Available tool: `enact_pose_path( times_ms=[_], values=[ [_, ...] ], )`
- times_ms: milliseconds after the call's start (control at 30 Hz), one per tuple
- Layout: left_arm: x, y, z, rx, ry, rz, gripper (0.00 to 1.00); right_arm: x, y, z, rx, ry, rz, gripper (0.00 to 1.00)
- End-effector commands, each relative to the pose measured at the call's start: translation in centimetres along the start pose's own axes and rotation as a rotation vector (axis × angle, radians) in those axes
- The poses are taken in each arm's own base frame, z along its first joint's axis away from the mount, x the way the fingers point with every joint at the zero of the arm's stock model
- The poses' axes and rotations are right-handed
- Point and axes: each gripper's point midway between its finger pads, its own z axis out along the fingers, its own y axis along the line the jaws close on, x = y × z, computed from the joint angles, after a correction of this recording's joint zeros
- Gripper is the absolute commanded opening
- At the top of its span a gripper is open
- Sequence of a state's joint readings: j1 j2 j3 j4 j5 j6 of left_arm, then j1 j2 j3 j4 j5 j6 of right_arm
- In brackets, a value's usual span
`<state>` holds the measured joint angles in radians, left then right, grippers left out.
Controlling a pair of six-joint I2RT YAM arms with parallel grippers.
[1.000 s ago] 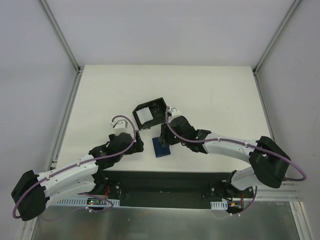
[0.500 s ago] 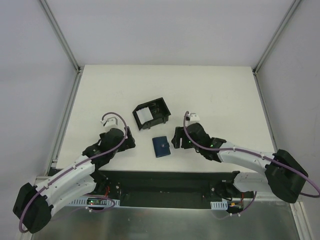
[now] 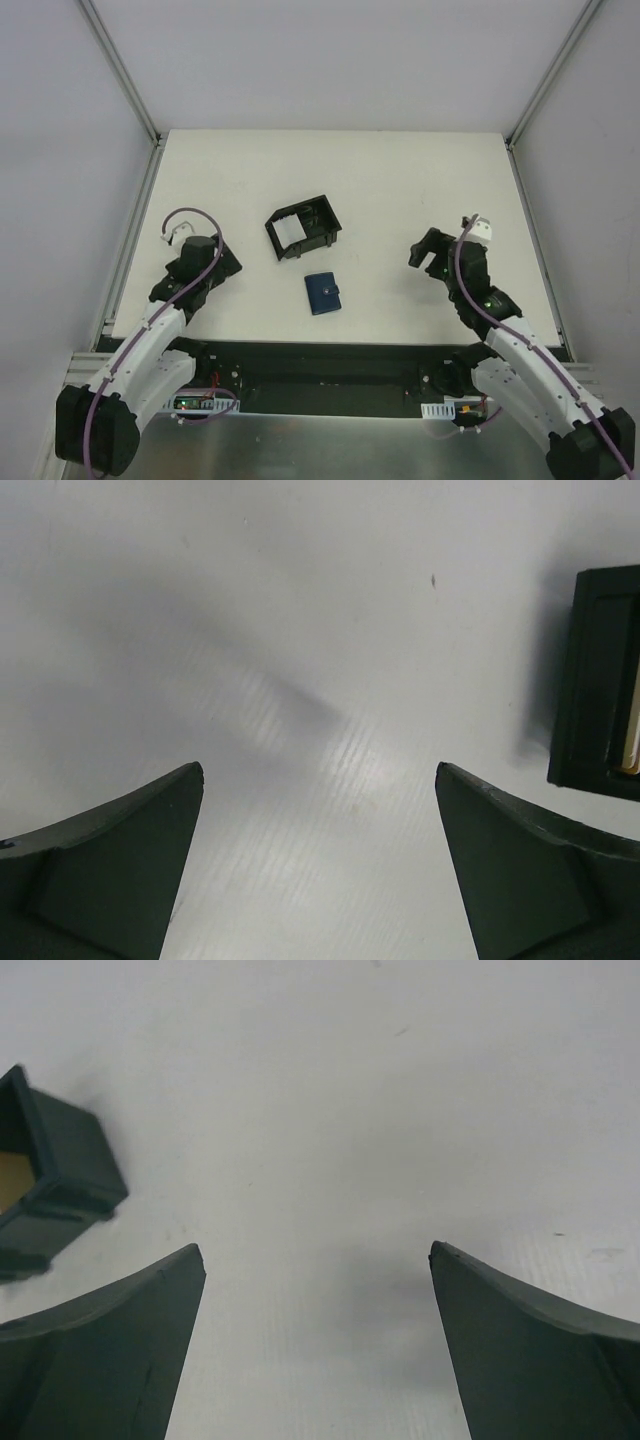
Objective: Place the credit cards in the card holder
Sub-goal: Reset both arms
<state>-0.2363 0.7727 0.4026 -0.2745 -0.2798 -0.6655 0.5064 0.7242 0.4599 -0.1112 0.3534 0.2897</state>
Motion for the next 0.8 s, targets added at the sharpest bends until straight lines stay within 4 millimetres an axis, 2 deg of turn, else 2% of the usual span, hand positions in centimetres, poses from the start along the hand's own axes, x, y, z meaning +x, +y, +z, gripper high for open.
enact_pose_path(
  times_ms=[0,100,167,300,400,467,533,767],
  values=[
    [-3.9,-0.2,-0.9,-0.092,-0.075,-0.057,0.99,0.9,-4.8,0.3,0.137,0.125,0.059,0.96],
    [-4.9,0.4,-1.1,-0.170,-0.080,-0.059,0.99,1.5,-8.1,1.2,0.209,0.219,0.139,0.96],
    [-4.8,0.7,-1.0,-0.201,-0.069,-0.045,0.99,1.5,-9.2,1.6,0.240,0.237,0.107,0.96],
    [-4.8,1.1,-0.7,-0.232,-0.062,-0.019,0.99,0.3,-11.1,2.3,0.304,0.151,0.012,0.96],
    [-5.2,1.0,-0.6,-0.237,-0.062,0.005,0.99,-0.8,-11.6,2.9,0.289,0.032,-0.031,0.96],
    [-5.4,1.0,-0.5,-0.238,-0.071,0.013,0.99,-1.9,-10.8,3.2,0.236,-0.024,-0.070,0.96],
    [-5.5,1.3,-0.4,-0.248,-0.082,0.027,0.99,-2.6,-10.9,3.3,0.229,-0.071,-0.131,0.96],
    [-6.7,0.9,-0.4,-0.212,-0.150,0.072,0.99,-3.9,-11.4,4.4,0.228,-0.203,-0.208,0.96]
  ],
)
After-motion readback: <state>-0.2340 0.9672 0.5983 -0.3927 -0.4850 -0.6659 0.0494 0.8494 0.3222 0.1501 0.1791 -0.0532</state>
